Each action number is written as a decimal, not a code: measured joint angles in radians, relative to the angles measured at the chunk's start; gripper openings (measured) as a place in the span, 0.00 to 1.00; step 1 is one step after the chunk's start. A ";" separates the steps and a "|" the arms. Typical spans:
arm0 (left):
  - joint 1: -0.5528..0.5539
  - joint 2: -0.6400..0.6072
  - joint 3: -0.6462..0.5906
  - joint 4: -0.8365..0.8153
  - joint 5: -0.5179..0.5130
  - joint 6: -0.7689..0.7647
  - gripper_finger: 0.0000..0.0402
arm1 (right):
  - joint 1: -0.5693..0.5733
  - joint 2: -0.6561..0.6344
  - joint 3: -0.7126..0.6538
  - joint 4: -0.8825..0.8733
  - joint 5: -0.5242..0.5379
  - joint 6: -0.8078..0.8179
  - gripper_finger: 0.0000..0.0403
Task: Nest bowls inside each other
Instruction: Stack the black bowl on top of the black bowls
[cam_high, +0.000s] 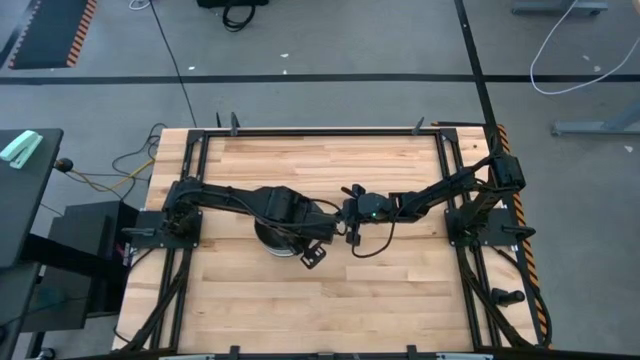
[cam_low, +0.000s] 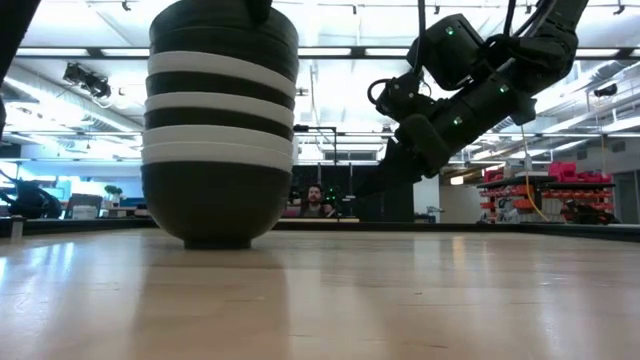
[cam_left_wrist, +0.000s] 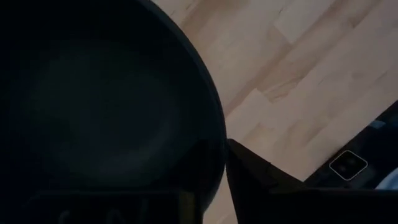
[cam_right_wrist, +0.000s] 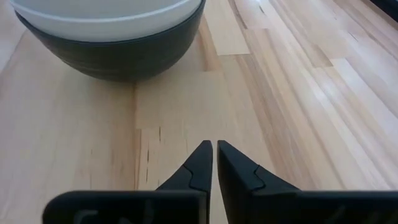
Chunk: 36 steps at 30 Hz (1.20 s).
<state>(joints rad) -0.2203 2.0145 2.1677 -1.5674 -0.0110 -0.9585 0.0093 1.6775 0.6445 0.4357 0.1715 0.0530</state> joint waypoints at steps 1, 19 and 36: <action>0.001 -0.001 0.000 -0.001 -0.001 0.000 0.17 | 0.000 0.000 0.000 0.000 -0.001 0.000 0.08; 0.009 -0.032 0.002 -0.002 0.002 -0.026 0.18 | 0.000 0.000 0.000 -0.003 -0.019 0.004 0.09; 0.001 -0.025 0.003 -0.004 -0.015 -0.024 0.14 | 0.000 0.000 0.000 -0.008 -0.019 0.005 0.09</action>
<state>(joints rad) -0.2189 1.9896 2.1704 -1.5719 -0.0263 -0.9829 0.0092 1.6775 0.6445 0.4274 0.1520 0.0582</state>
